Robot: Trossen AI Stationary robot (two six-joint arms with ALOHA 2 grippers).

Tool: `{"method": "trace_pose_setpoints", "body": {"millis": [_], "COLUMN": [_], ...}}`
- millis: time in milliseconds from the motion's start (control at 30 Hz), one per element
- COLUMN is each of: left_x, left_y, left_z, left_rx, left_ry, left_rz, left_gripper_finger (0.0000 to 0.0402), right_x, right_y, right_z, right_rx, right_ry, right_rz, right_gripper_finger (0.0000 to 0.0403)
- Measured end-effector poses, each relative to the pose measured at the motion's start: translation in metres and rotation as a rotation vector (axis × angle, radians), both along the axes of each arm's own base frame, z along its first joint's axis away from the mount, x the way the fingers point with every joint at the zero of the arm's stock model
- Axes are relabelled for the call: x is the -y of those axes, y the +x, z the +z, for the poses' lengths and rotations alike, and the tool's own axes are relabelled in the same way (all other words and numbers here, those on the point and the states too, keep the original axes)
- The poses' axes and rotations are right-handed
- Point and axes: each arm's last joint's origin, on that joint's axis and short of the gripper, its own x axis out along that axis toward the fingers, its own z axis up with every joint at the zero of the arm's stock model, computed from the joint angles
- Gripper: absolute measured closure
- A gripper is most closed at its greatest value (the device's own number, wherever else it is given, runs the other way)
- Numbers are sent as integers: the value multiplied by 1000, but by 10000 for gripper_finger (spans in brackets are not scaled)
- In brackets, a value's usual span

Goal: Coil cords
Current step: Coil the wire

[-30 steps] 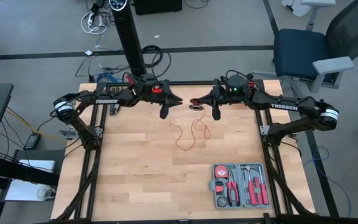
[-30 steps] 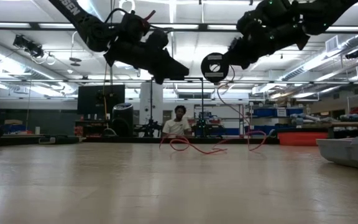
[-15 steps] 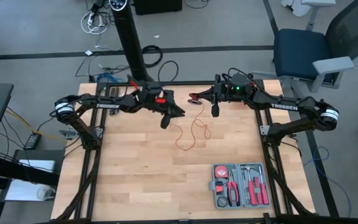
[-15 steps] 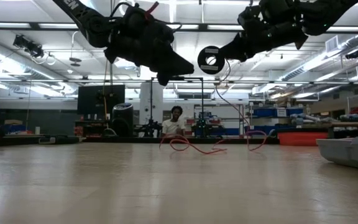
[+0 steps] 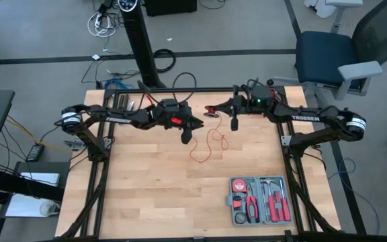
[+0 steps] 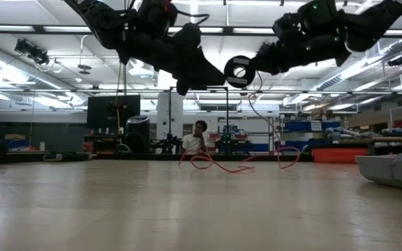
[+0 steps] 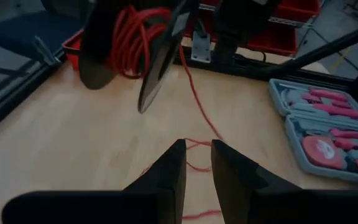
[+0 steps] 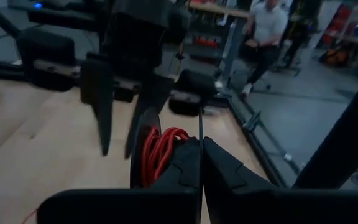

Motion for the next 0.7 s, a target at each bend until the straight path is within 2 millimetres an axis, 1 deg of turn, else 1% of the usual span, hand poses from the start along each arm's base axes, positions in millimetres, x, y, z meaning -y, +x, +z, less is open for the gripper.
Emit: {"method": "trace_pose_setpoints", "body": {"millis": [167,267,400,500,700], "left_x": [7,9,11,10,10], "left_y": [13,22,30,31,32], "left_z": [-13,-25,-37,-39,-37], "left_rx": [40,73,95,106,137], "left_ry": [-92,-178,-251,-271,-311], "left_rz": [25,40,54,59,71], "left_gripper_finger": [324,324,324,324,318], "right_x": [-3,-3,-3,-3,-3], "right_y": [-10,-12,-12,-12,-12], "right_z": [-18,-20,-20,-18,-18], "right_rx": [70,91,96,109,110], "right_ry": [-48,-62,-64,-65,-66], "right_rz": [-59,-105,-114,-110,-110], "right_gripper_finger": [401,401,401,401,401]}}
